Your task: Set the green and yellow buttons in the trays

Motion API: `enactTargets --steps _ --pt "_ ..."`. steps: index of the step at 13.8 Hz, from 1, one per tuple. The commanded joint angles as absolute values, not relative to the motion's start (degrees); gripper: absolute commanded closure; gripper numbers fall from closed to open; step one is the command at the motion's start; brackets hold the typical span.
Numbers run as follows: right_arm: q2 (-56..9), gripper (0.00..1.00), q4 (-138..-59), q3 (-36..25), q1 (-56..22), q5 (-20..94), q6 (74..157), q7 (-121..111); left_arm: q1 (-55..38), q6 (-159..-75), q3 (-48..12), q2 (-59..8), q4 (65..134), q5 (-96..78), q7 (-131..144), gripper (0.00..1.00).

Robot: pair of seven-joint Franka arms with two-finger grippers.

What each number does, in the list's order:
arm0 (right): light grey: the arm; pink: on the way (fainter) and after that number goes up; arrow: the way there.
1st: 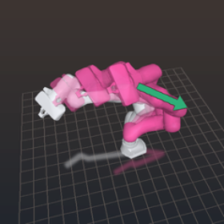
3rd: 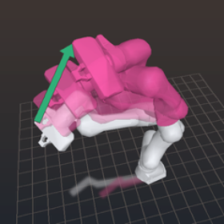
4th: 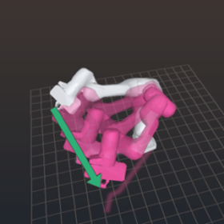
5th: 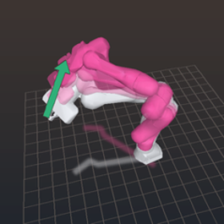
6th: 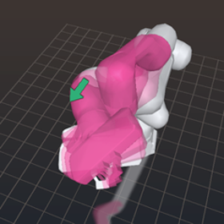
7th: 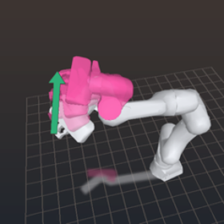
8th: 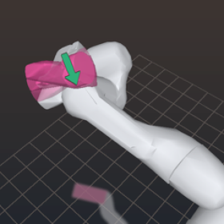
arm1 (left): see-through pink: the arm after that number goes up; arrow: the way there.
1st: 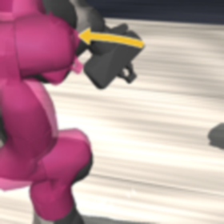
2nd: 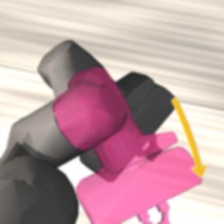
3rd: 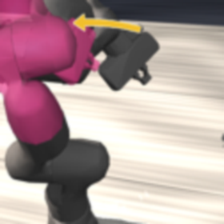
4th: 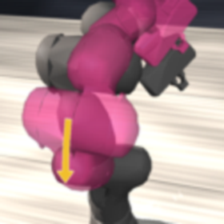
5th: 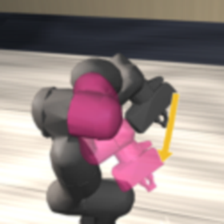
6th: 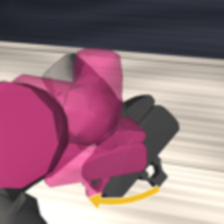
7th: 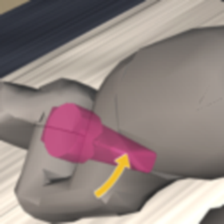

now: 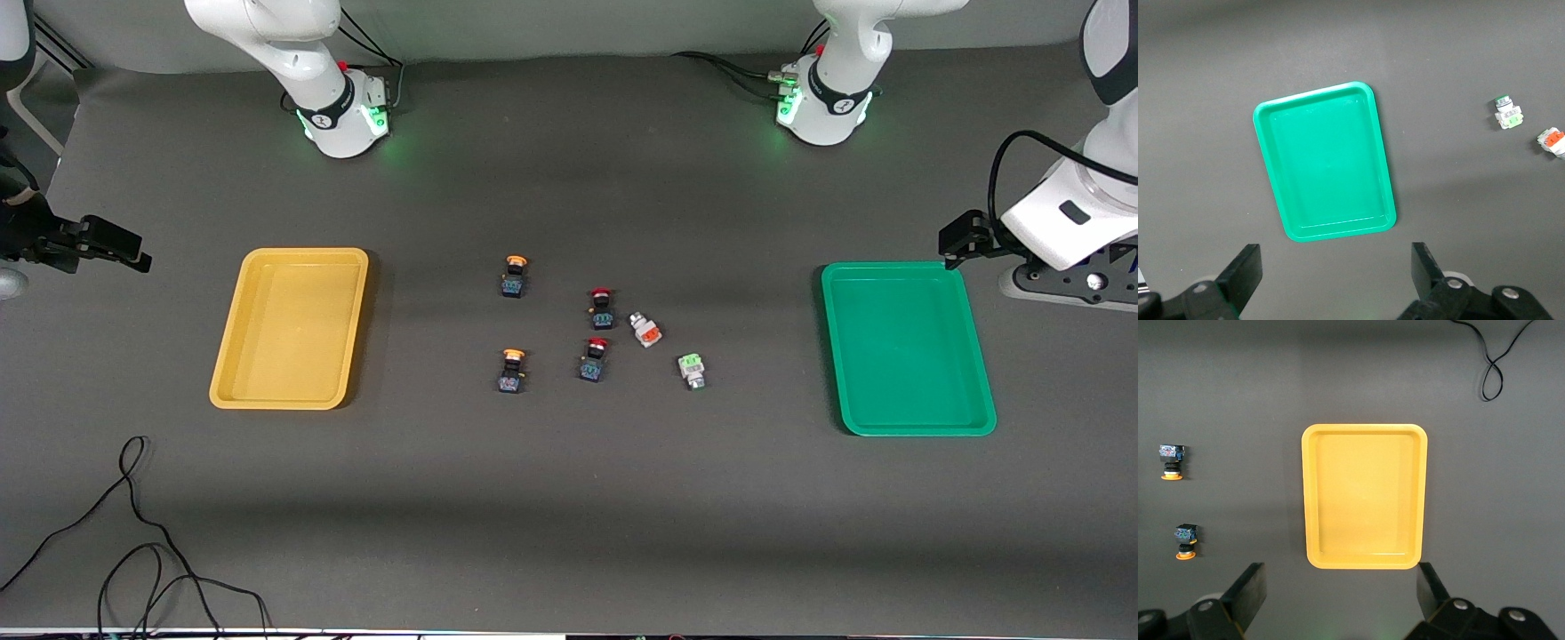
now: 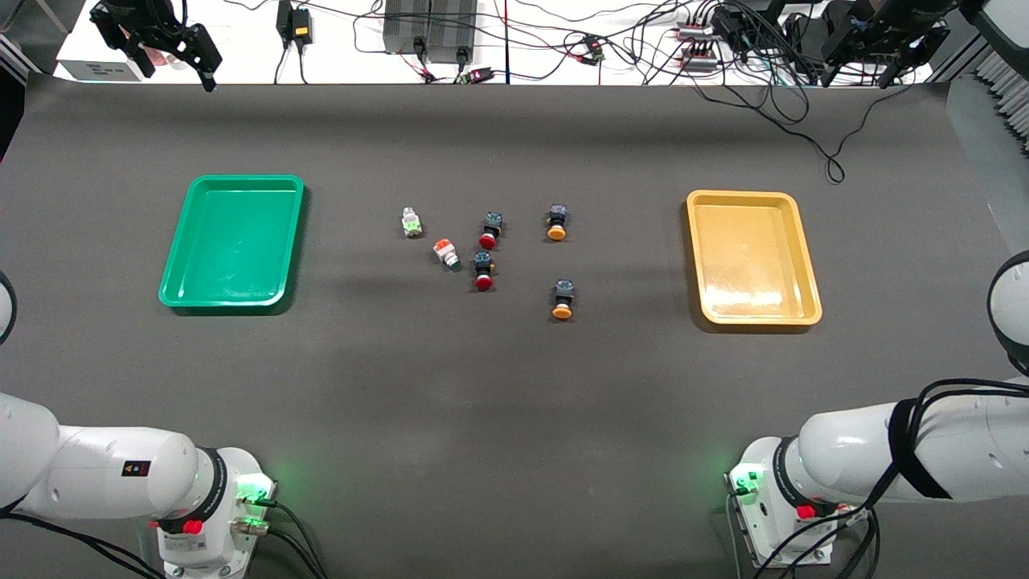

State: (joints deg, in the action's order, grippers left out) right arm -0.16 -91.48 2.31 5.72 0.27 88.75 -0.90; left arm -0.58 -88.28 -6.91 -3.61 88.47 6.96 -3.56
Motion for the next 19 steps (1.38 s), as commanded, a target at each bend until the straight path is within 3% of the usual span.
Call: enactTargets --steps 1,10,15,19 --pt "-0.6 0.0 -90.2 2.4 5.5 -0.8 87.7 -1.2 -1.0 -87.5 -6.3 -3.7 87.8 6.2 -4.1 0.0" --pt "-0.2 0.0 -92.1 3.0 2.2 0.1 85.7 2.9 -1.1 -87.5 -6.3 -3.7 87.8 6.2 -3.7 0.0" --pt "-0.1 0.0 -96.0 2.9 -10.1 3.9 88.6 21.5 -1.1 -87.5 -6.3 -3.7 87.8 6.2 -3.7 0.0" --pt "-1.4 0.0 -99.2 2.9 -25.4 4.0 95.8 40.3 -1.1 -87.5 -6.3 -3.7 87.8 6.2 -3.7 0.0"
